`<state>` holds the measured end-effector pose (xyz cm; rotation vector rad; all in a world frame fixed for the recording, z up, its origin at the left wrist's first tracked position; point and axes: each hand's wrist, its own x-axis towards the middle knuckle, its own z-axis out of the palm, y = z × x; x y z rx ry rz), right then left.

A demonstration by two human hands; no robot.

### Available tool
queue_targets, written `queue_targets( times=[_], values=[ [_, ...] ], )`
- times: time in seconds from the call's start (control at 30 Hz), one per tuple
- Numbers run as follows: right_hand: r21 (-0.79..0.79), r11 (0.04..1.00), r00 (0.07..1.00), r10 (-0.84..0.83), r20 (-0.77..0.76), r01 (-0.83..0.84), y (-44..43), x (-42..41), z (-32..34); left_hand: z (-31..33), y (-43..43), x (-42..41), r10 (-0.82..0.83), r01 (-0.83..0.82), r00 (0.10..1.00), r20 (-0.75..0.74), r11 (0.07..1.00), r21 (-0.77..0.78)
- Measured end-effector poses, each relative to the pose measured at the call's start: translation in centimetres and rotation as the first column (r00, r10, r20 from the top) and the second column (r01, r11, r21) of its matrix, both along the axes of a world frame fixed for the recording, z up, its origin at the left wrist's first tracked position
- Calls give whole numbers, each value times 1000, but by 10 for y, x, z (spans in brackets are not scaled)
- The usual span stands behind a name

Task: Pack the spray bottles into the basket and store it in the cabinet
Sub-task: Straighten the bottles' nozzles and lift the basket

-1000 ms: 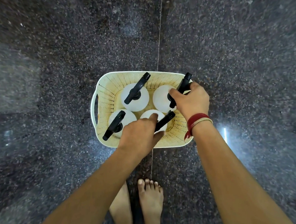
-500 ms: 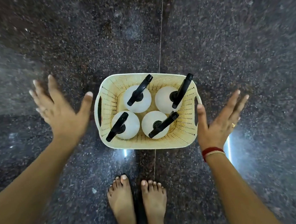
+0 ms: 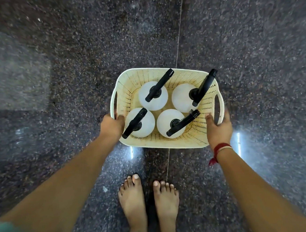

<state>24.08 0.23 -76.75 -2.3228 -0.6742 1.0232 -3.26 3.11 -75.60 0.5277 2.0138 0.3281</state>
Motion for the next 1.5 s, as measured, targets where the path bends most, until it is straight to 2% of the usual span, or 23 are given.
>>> queue_targets(
  times=[0.1, 0.27, 0.33, 0.4, 0.47, 0.5, 0.57, 0.6, 0.67, 0.73, 0.8, 0.83, 0.9, 1.0, 1.17, 1.33, 1.4, 1.43, 1.5],
  values=[
    [-90, 996, 999, -4, -36, 1, 2, 1, 1, -3, -1, -2, -74, 75, 997, -37, 997, 17],
    [-67, 998, 999, -7, -47, 4, 2, 0, 4, -5, -3, -1, -99, 101, 994, -40, 994, 52],
    [-42, 998, 997, -44, -61, 41, 3, -3, 7, -2, -2, -2, -72, 69, 997, 22, 991, 118],
    [3, 991, 979, -134, -153, 136, 3, -7, 9, 7, -4, -1, -73, 59, 996, 52, 969, 239],
    [54, 966, 944, -234, -232, 253, -2, -12, 13, 25, -6, -2, -116, 155, 986, -120, 901, 406],
    [108, 954, 950, -258, -174, 279, -3, -17, 18, 38, -5, -2, -134, 233, 964, -228, 837, 496],
    [302, 920, 960, -276, 51, 249, -5, -25, 35, 64, 4, 0, -210, 408, 903, -376, 697, 590],
    [401, 893, 953, -276, 122, 207, -4, -30, 45, 74, 11, 6, -281, 489, 866, -414, 651, 581],
    [510, 845, 962, -249, 110, 160, -5, -47, 62, 85, 28, 25, -465, 631, 776, -426, 590, 504],
    [465, 865, 981, -186, -55, 190, -8, -73, 70, 85, 44, 51, -647, 744, 667, -370, 547, 384],
    [334, 915, 965, -167, -201, 228, -11, -102, 70, 79, 54, 69, -752, 797, 603, -265, 557, 234],
    [292, 924, 951, -174, -254, 247, -11, -111, 67, 75, 58, 74, -759, 798, 602, -248, 577, 171],
    [271, 925, 938, -186, -291, 268, -6, -119, 57, 68, 60, 79, -728, 789, 605, -322, 604, 114],
    [243, 944, 967, -184, -176, 224, -1, -117, 43, 64, 58, 82, -697, 780, 597, -397, 620, 85],
    [244, 941, 971, -214, -108, 235, 2, -122, 44, 64, 57, 88, -689, 782, 588, -423, 619, 79],
    [217, 922, 931, -265, -250, 321, 4, -128, 61, 78, 57, 82, -707, 770, 590, -389, 638, 8],
    [195, 917, 929, -308, -206, 347, -2, -123, 70, 91, 52, 66, -682, 769, 544, -488, 638, -34],
    [213, 915, 936, -313, -163, 343, -4, -117, 74, 97, 46, 55, -667, 784, 488, -563, 618, -53],
    [239, 940, 970, -234, -67, 244, 0, -97, 84, 109, 33, 38, -681, 836, 315, -661, 529, -147]
  ],
)
